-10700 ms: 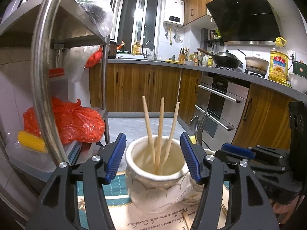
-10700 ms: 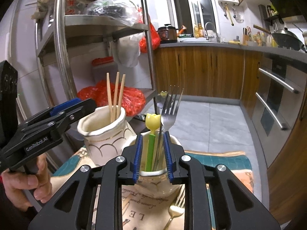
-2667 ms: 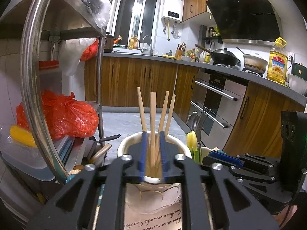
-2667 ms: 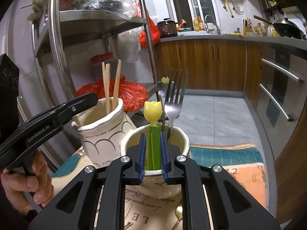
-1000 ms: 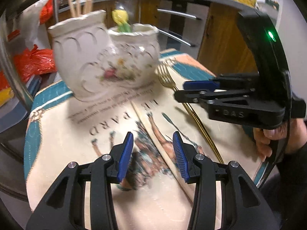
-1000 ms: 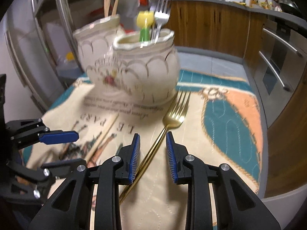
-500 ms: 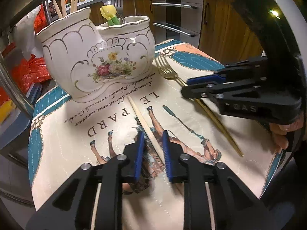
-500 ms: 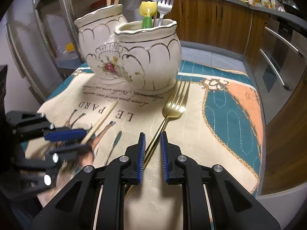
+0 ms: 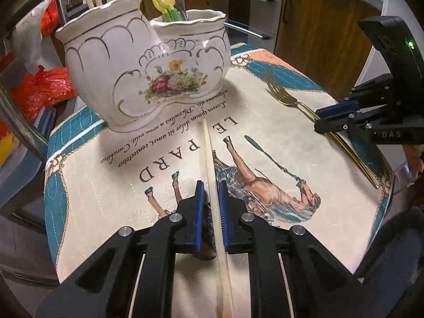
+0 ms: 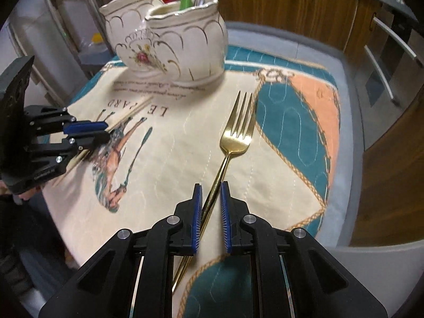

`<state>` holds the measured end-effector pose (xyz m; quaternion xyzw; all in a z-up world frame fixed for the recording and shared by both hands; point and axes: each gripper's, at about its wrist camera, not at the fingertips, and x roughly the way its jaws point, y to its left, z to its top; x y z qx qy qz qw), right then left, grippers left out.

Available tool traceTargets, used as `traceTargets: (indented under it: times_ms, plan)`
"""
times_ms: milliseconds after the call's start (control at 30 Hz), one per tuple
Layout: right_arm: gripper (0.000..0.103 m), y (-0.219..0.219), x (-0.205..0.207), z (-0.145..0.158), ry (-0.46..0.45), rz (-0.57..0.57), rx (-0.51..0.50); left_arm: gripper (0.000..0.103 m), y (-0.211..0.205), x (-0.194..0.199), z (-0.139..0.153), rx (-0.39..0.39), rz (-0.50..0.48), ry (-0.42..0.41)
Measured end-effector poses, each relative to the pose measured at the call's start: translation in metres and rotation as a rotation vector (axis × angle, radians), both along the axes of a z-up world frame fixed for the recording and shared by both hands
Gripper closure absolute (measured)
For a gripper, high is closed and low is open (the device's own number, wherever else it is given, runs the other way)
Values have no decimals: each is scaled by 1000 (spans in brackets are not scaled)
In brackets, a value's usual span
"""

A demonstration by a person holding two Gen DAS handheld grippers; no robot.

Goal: Organize utensils
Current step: 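Grasp the last wooden chopstick with the left tool while the right tool grasps the gold fork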

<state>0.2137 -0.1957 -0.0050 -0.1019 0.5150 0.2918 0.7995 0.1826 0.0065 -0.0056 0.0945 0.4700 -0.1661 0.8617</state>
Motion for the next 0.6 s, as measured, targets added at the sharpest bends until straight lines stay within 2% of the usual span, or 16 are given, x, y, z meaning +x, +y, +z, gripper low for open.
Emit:
traceTargets:
  times_ms: [333,467,600]
  plan:
    - [88,28,22,2,155,36,-189,91,-4,23,4,27,-46,182]
    - [88,39,27,2,173,34,-244,91,-9,27,3,63,-57,224]
    - [90,42,29,1,158,10,-232,92,-22,29,4,133,-67,229]
